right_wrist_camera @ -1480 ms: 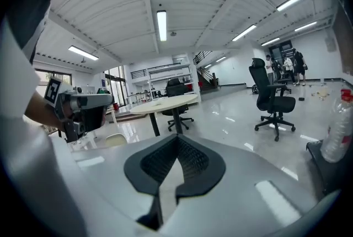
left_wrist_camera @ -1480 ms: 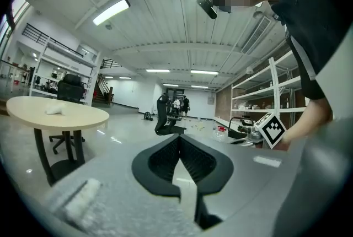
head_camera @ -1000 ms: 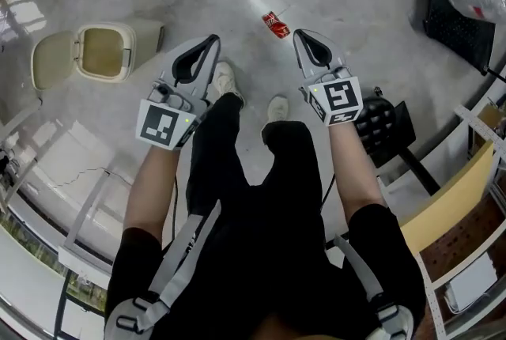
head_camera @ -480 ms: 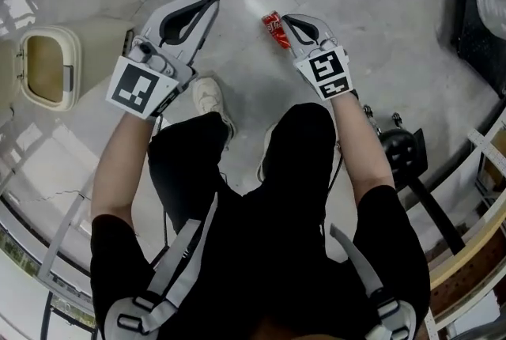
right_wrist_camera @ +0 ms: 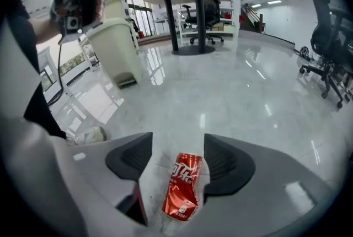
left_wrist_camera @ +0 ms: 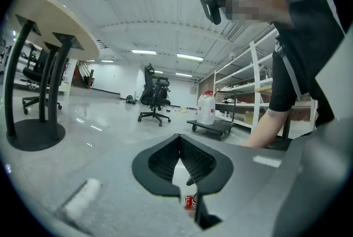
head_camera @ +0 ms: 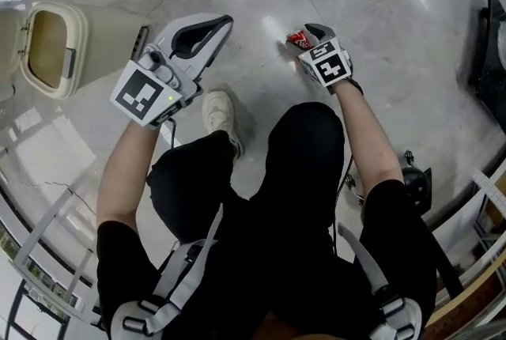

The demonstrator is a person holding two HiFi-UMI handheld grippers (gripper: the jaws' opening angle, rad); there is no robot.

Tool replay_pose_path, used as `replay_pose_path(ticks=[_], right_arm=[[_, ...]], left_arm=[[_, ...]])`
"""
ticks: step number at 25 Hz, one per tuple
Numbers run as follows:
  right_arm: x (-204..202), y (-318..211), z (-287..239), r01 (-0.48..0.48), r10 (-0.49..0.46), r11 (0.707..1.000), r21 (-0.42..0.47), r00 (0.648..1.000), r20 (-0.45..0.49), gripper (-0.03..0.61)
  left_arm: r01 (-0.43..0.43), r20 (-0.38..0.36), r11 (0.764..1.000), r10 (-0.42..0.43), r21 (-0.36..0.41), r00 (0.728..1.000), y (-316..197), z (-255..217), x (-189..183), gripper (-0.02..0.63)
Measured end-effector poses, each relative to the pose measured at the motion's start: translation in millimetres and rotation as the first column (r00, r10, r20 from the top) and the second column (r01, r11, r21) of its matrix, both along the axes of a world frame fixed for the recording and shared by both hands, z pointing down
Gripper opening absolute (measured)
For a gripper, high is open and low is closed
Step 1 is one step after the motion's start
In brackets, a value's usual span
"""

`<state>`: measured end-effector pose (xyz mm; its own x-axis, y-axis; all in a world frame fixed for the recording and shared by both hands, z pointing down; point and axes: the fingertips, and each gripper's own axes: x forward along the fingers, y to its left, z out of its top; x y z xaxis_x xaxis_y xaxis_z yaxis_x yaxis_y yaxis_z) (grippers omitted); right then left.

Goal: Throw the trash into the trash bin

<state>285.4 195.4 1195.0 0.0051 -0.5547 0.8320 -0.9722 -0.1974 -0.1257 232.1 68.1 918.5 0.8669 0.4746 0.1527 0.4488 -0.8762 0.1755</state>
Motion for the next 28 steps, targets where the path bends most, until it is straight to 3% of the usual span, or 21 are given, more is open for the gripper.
replay_pose_path(ticks=[3, 7, 11, 15, 17, 18, 21, 24, 28], right_arm=[[4, 7, 48, -0.007, 0.008, 0.992, -0.129, 1.0, 0.008, 0.318], [12, 18, 90, -0.05, 0.054, 0.951, -0.306, 0.999, 0.002, 0.374], [4, 18, 109, -0.1, 0.125, 0.938, -0.333, 0.991, 0.056, 0.423], [4, 26, 119, -0.111, 0.14, 0.929, -0.354, 0.988, 0.058, 0.385], [0, 33, 124, -0.102, 0.137, 0.92, -0.377, 0.988, 0.066, 0.355], [-1, 35, 124, -0.103, 0.138, 0.919, -0.381, 0.988, 0.065, 0.287], [0, 36, 111, -0.119, 0.143, 0.936, -0.331, 0.989, 0.048, 0.284], [0, 31, 87, -0.129, 0.143, 0.962, -0.243, 0.989, 0.045, 0.284], [4, 30, 18, -0.182, 0.187, 0.971, -0.158, 0.982, 0.017, 0.282]], left_arm=[[0.015, 0.012, 1.0, -0.016, 0.016, 1.0, -6, 7, -11, 0.002], [0.021, 0.029, 0.999, -0.023, 0.05, 0.999, -11, 19, -30, 0.002], [0.044, 0.066, 0.999, -0.045, 0.017, 0.997, -15, 29, -45, 0.002], [0.019, 0.063, 0.995, -0.025, 0.093, 0.998, -9, 39, -51, 0.002], [0.009, 0.076, 0.996, -0.016, 0.091, 0.997, -6, 44, -52, 0.002], [0.01, 0.081, 0.997, -0.017, 0.08, 0.997, -5, 45, -52, 0.002], [0.021, 0.082, 0.999, -0.025, 0.044, 0.996, -7, 44, -46, 0.002], [0.014, 0.073, 0.998, -0.018, 0.061, 0.997, -11, 33, -40, 0.002], [0.051, 0.103, 0.998, -0.056, 0.048, 0.993, -16, -4, -33, 0.002]])
